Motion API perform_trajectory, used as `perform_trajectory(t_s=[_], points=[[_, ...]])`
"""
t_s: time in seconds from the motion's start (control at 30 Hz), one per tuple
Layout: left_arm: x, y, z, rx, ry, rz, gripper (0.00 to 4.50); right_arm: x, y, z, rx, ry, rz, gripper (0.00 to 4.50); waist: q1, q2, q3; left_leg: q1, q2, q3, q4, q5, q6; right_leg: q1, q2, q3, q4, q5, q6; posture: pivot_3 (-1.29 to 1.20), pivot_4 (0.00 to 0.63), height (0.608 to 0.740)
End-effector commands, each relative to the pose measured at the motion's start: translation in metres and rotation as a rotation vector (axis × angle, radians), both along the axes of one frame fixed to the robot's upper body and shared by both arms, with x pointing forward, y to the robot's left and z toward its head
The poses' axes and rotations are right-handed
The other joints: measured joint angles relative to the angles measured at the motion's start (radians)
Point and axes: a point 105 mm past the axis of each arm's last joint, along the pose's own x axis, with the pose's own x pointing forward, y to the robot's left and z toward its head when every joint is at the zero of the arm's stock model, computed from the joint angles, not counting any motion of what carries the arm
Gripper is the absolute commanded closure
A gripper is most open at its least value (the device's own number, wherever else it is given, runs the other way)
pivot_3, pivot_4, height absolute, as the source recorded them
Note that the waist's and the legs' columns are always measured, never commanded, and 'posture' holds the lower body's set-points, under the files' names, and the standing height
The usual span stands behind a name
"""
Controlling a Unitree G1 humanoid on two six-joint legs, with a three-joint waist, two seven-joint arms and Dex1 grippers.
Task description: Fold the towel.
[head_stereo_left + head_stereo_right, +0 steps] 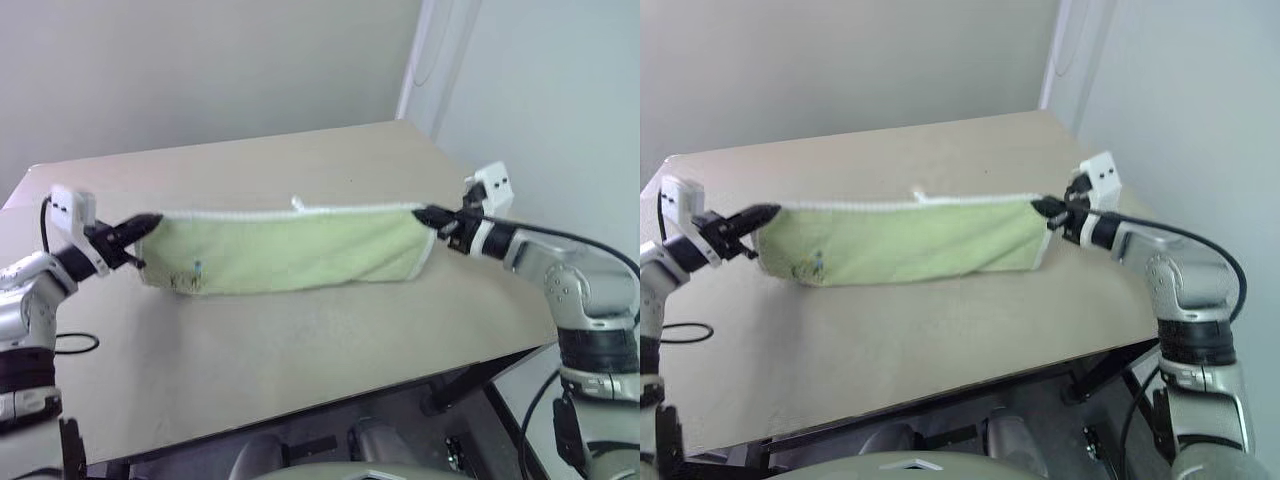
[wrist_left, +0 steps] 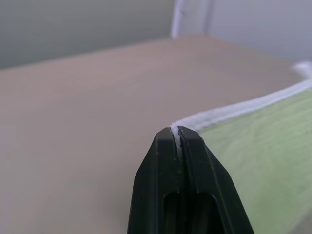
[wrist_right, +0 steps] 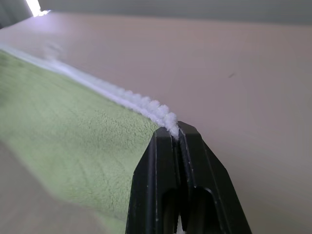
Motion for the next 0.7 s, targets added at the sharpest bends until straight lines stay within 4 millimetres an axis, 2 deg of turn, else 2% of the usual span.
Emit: perform_trajectory(t_s=[0.03, 0.23, 0.33, 0.4, 0.53, 0.6, 0.7], points=[[0.03, 0.006, 0.031, -0.012, -0.127, 0.123, 4.5, 0.031, 0.007, 0.031, -0.001, -0.137, -0.058, 4.48, -0.001, 0.0, 0.0, 0.0, 0.0, 0.0, 0.0, 0.0, 0.0, -0.001, 0.0, 0.0, 0.0, 0.002, -0.003, 0.0, 0.0, 0.74], [0.069, -0.006, 0.067, -0.003, -0.256, 0.2, 4.5, 0.071, 0.015, 0.062, -0.011, -0.266, -0.142, 4.48, -0.002, 0.0, 0.0, -0.004, -0.001, 0.0, -0.001, 0.0, 0.0, -0.005, 0.0, 0.0, 0.0, 0.004, -0.002, 0.0, 0.0, 0.74], [0.074, -0.006, 0.086, -0.001, -0.307, 0.21, 4.5, 0.079, 0.014, 0.08, -0.002, -0.328, -0.155, 4.48, -0.003, 0.0, 0.0, -0.007, -0.002, -0.001, -0.002, 0.0, 0.0, -0.008, -0.002, 0.0, 0.0, 0.004, -0.002, 0.0, 0.0, 0.74], [0.073, -0.004, 0.093, 0.001, -0.336, 0.204, 4.5, 0.079, 0.013, 0.089, 0.015, -0.353, -0.142, 4.48, -0.003, 0.0, 0.0, -0.016, -0.002, -0.001, -0.001, 0.0, 0.0, -0.017, -0.003, 0.0, 0.002, 0.005, -0.002, 0.0, 0.0, 0.74], [0.052, 0.011, 0.096, 0.082, -0.373, 0.15, 4.5, 0.06, 0.015, 0.092, 0.04, -0.376, -0.032, 4.48, -0.009, 0.001, -0.001, -0.022, -0.002, -0.001, -0.003, 0.0, -0.001, -0.024, -0.003, 0.0, 0.002, 0.005, -0.002, 0.0, 0.0, 0.74], [0.04, 0.018, 0.09, 0.079, -0.356, 0.112, 4.5, 0.047, 0.017, 0.086, 0.038, -0.364, 0.018, 4.48, -0.01, 0.001, -0.001, -0.024, -0.002, -0.001, -0.003, 0.0, -0.001, -0.026, -0.003, 0.0, 0.002, 0.005, -0.002, 0.0, 0.0, 0.74], [0.003, 0.024, 0.059, 0.168, -0.271, 0.014, 4.5, 0.013, 0.018, 0.064, 0.018, -0.298, 0.13, 4.48, -0.009, 0.003, -0.002, -0.026, 0.0, -0.001, -0.003, 0.0, -0.001, -0.027, -0.004, 0.0, 0.003, 0.005, -0.002, 0.0, 0.0, 0.74]])
